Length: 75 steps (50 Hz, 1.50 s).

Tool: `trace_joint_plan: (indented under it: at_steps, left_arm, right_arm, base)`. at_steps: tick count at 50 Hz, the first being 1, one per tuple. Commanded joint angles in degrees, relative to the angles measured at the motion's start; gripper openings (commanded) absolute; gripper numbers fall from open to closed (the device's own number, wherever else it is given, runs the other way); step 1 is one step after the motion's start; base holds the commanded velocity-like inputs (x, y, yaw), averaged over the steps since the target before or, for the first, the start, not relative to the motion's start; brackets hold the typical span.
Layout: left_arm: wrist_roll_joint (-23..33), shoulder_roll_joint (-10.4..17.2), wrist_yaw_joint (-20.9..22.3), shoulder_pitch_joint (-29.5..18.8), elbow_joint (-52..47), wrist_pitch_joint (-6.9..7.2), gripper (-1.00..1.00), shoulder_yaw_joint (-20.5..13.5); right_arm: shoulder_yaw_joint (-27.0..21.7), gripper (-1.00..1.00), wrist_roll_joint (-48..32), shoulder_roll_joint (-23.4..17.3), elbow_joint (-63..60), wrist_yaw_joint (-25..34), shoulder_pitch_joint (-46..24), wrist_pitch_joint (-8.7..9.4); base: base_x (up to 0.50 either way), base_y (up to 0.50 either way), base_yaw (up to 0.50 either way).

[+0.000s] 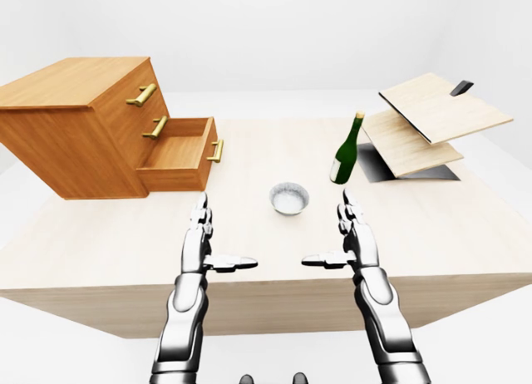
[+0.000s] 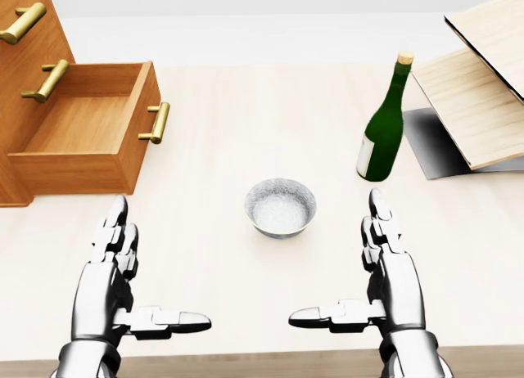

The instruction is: Close the bottom drawer of the cabinet.

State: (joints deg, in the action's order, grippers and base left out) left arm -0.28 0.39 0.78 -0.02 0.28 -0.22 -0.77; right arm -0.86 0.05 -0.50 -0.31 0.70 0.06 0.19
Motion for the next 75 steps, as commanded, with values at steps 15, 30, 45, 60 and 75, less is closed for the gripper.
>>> trace_joint_plan:
  at_steps: [15, 30, 45, 60, 75]
  left_arm:
    - [0.2, 0.6, 1.1, -0.1, 1.3, -1.21, 1.0, -1.0]
    - [0.5, 0.5, 0.9, 0.0, 1.8, -1.76, 1.0, -0.8]
    - [0.4, 0.5, 0.8, -0.1, 1.9, -1.83, 1.0, -0.9]
    - [0.4, 0.6, 0.7, -0.5, 3.0, -2.36, 1.0, -1.0]
    - [0.4, 0.6, 0.7, -0.4, 2.1, -1.69, 1.0, -1.0]
  right_arm:
    - [-3.0, 1.0, 0.1, -1.3, -3.2, 0.6, 0.2, 1.3]
    - [-23.9, 1.0, 14.7, -5.5, -22.8, -4.4, 1.6, 4.81]
    - [-28.6, 1.0, 18.9, -6.5, -23.7, -6.6, 2.3, 4.81]
    - [-28.2, 1.0, 19.2, -7.3, -25.0, -6.5, 1.9, 4.81]
    - [-28.5, 1.0, 19.3, -7.2, -25.6, -6.1, 1.8, 4.81]
  base:
    - [0.0, 0.0, 0.0]
    - [0.0, 0.0, 0.0]
    - [0.0, 0.0, 0.0]
    - [0.03, 0.0, 0.0]
    - [0.28, 0.0, 0.0]
